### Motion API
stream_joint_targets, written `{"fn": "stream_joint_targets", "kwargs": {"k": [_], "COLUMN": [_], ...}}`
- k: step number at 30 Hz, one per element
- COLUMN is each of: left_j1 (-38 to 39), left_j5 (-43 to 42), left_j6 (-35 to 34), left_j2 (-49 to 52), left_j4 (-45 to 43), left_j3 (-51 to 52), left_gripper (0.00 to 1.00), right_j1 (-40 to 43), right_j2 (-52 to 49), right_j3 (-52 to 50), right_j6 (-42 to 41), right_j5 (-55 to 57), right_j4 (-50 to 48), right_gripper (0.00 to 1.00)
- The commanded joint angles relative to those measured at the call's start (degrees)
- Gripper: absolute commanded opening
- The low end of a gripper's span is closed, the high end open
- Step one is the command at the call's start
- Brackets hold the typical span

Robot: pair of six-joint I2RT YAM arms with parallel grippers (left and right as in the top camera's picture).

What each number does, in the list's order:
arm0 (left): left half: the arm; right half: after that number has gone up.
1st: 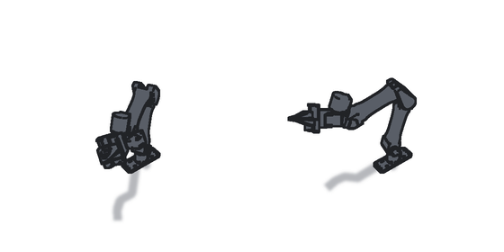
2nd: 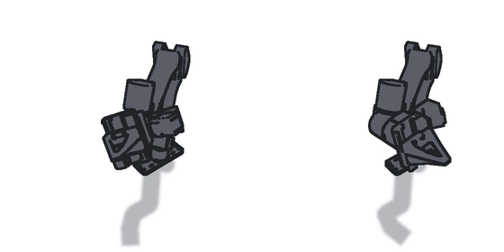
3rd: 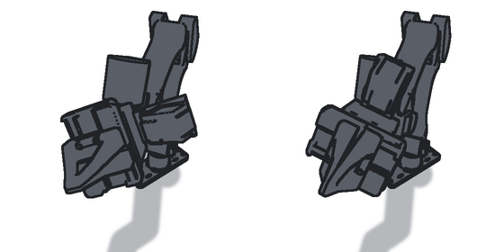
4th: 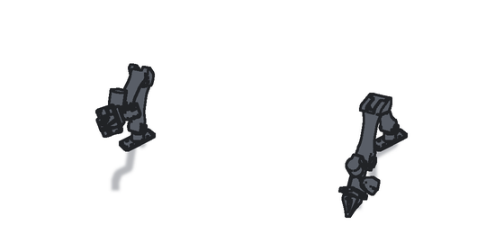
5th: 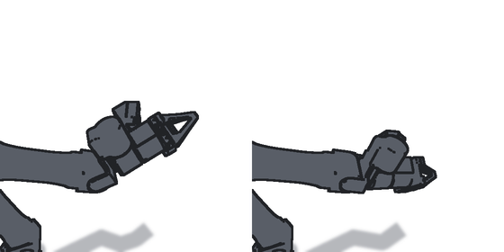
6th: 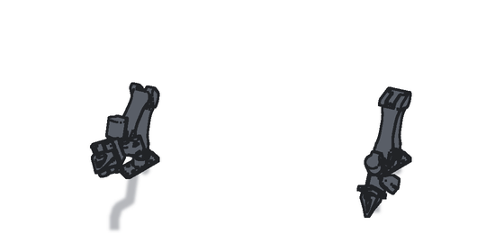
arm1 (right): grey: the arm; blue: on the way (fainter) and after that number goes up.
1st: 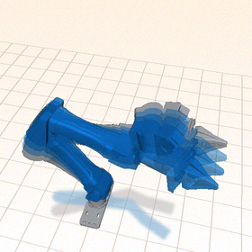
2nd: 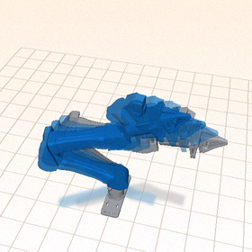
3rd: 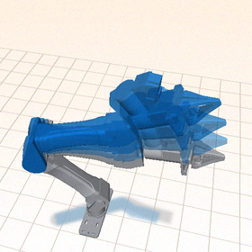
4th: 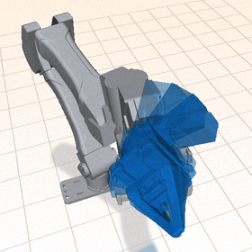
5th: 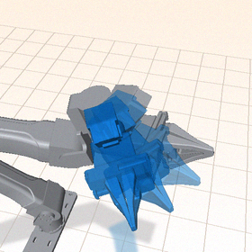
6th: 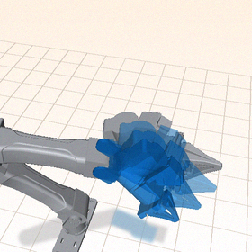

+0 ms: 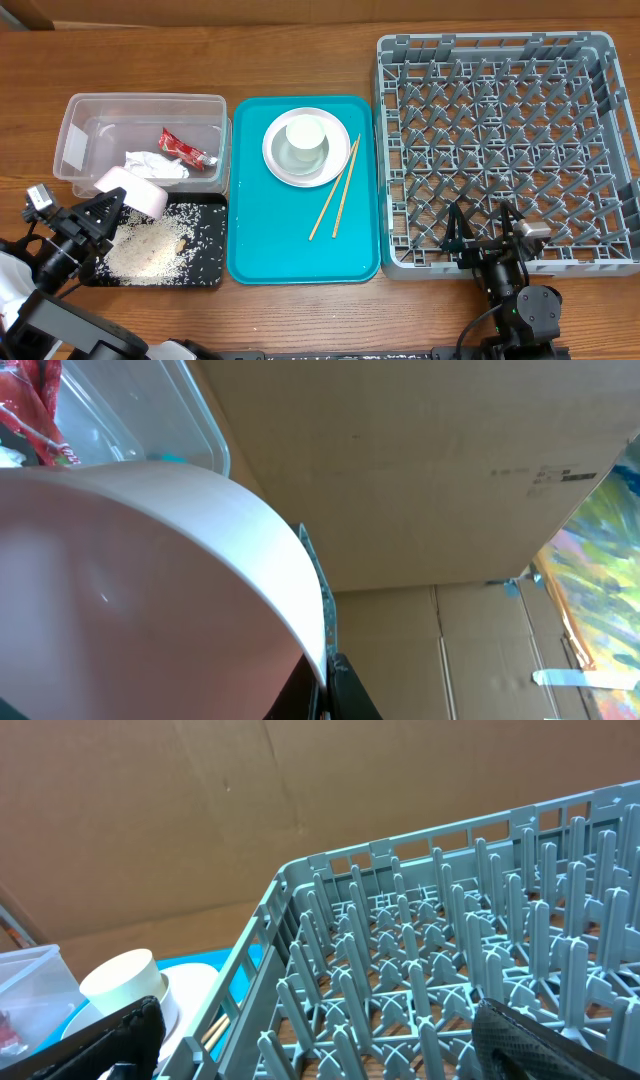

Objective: Sort waste into correct bins and load items into the dishwasher
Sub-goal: 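Carry the empty pink bowl with the left gripper toward the teal tray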

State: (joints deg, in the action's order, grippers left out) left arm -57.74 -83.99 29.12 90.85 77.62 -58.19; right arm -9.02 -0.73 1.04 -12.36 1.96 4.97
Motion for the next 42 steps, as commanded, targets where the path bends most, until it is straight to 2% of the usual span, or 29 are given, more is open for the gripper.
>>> {"fn": "stream_joint_targets", "kwargs": {"k": [1, 6, 11, 16, 21, 25, 29, 33, 39, 42], "left_j1": [0.5, 0.5, 1.6, 7.0, 18.5, 30.7, 42.3, 54.4, 71.2, 77.2], "left_j5": [-2.0, 1.6, 7.0, 9.2, 17.1, 28.4, 37.6, 48.6, 68.8, 74.2], "left_j6": [3.6, 2.6, -2.5, -4.7, -16.8, -31.2, -41.1, -47.7, -54.2, -56.3], "left_j2": [-0.9, -0.9, -0.9, -1.6, -1.9, -2.1, -2.1, -2.1, -2.1, -2.1], "left_j4": [-0.5, 0.2, 2.3, 3.6, -1.1, -9.3, -16.5, -20.6, -20.9, -20.7], "left_j3": [0.3, 0.2, -2.4, -8.0, -13.9, -16.9, -17.4, -17.4, -17.3, -17.3], "left_gripper": [0.04, 0.04, 0.04, 0.04, 0.04, 0.04, 0.04, 0.04, 0.04, 0.04], "right_j1": [0.2, 0.2, 0.2, 0.2, 0.2, 0.2, 0.2, 0.2, 0.2, 0.2], "right_j2": [0.4, 0.4, 0.4, 0.4, 0.4, 0.4, 0.4, 0.4, 0.4, 0.4], "right_j3": [-0.6, -0.6, -0.6, -0.6, -0.6, -0.6, -0.6, -0.6, -0.6, -0.6], "right_j6": [0.3, 0.3, 0.3, 0.3, 0.3, 0.3, 0.4, 0.4, 0.4, 0.2], "right_j5": [0.5, 0.5, 0.5, 0.5, 0.5, 0.5, 1.7, 2.8, 3.2, 3.3], "right_j4": [-0.4, -0.4, -0.4, -0.4, -0.4, -0.4, -0.5, -0.6, -1.0, -1.1], "right_gripper": [1.0, 1.0, 1.0, 1.0, 1.0, 1.0, 1.0, 1.0, 1.0, 1.0]}}
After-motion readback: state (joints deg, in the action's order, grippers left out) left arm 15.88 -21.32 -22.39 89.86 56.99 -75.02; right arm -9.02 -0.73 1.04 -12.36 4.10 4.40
